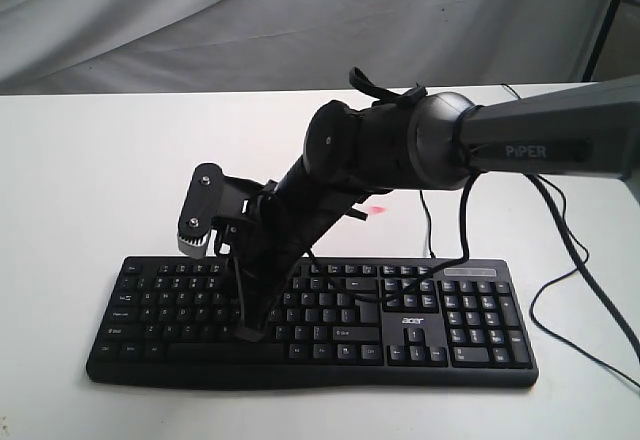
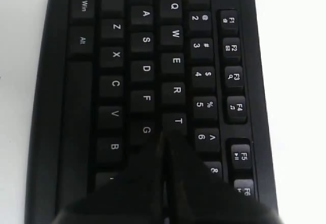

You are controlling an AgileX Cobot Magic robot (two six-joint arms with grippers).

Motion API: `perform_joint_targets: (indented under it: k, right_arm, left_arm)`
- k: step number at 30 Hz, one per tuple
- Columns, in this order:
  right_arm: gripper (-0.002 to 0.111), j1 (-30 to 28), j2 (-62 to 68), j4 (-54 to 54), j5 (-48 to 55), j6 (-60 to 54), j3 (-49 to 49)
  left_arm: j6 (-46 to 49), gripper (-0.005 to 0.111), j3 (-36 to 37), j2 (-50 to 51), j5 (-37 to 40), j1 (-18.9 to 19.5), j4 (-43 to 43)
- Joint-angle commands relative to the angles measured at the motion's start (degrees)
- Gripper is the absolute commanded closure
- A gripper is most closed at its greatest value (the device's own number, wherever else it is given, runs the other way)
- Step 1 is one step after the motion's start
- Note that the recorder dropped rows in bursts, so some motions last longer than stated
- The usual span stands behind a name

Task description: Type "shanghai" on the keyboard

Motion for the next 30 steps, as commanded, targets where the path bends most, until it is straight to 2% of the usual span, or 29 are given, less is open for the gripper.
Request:
perform_joint_targets:
  k: [1, 9, 30]
  right_arm:
    - [0.108, -0.3, -0.6, 0.3, 1.0, -1.3, 0.4]
    - [0.108, -0.3, 1.1, 3.9, 1.3, -5.1, 0.4]
    - [0.108, -0.4, 1.3, 2.7, 2.1, -6.0, 0.4]
  left_arm:
    - [-0.2, 0.106, 0.3, 0.2, -0.4, -0.2, 0.0]
    - [-0.2, 0.106, 0.3, 0.2, -0.4, -0.2, 0.0]
    - [-0.2, 0.106, 0.3, 0.2, -0.4, -0.2, 0.0]
